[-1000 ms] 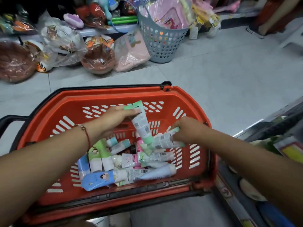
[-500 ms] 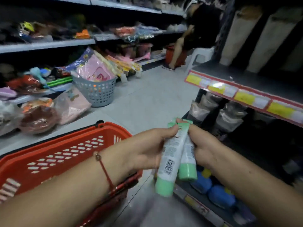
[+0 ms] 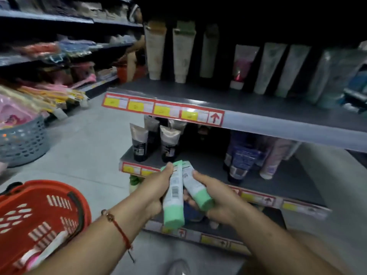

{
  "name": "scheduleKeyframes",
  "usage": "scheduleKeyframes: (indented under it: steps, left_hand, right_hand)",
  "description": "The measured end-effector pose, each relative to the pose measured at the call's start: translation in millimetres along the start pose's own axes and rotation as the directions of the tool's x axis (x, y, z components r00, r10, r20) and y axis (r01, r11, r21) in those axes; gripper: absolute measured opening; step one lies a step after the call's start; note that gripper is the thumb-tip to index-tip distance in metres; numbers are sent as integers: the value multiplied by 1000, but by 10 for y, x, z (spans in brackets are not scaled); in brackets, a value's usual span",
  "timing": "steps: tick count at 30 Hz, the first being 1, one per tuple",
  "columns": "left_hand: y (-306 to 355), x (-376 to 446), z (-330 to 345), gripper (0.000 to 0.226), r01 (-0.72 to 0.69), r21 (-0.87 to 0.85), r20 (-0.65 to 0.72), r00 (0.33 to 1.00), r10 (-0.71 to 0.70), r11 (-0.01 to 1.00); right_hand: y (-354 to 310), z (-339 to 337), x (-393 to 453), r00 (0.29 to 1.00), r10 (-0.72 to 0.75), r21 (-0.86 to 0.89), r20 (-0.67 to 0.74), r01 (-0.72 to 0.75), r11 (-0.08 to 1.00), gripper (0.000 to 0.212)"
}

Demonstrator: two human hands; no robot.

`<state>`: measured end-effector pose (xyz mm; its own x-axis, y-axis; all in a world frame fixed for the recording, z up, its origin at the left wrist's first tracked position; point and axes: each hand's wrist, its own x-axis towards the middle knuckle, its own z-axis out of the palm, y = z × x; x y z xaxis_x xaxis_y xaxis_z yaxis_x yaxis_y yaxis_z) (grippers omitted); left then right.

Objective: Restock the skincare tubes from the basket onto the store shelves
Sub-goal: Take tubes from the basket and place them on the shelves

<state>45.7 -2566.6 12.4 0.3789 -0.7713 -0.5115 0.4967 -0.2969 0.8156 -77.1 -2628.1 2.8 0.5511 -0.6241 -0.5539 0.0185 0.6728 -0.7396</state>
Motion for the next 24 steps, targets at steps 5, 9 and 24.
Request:
scheduleKeyframes:
  steps: [5, 9, 24]
  left_hand:
    - [69, -2, 277, 37, 188, -98, 203, 965, -165, 977]
    - [90, -67, 386, 21, 268, -18, 360, 900, -244, 963]
    - [397, -449, 1129, 18, 33, -168, 424, 904, 42, 985]
  right_hand:
    - [-179, -236, -143, 1000, -12, 68, -5, 12, 998, 20]
    - [-139, -498, -280, 999, -22, 117, 30, 18, 993, 12]
    - [-721, -764, -1237, 949, -315, 32, -11, 315, 948, 34]
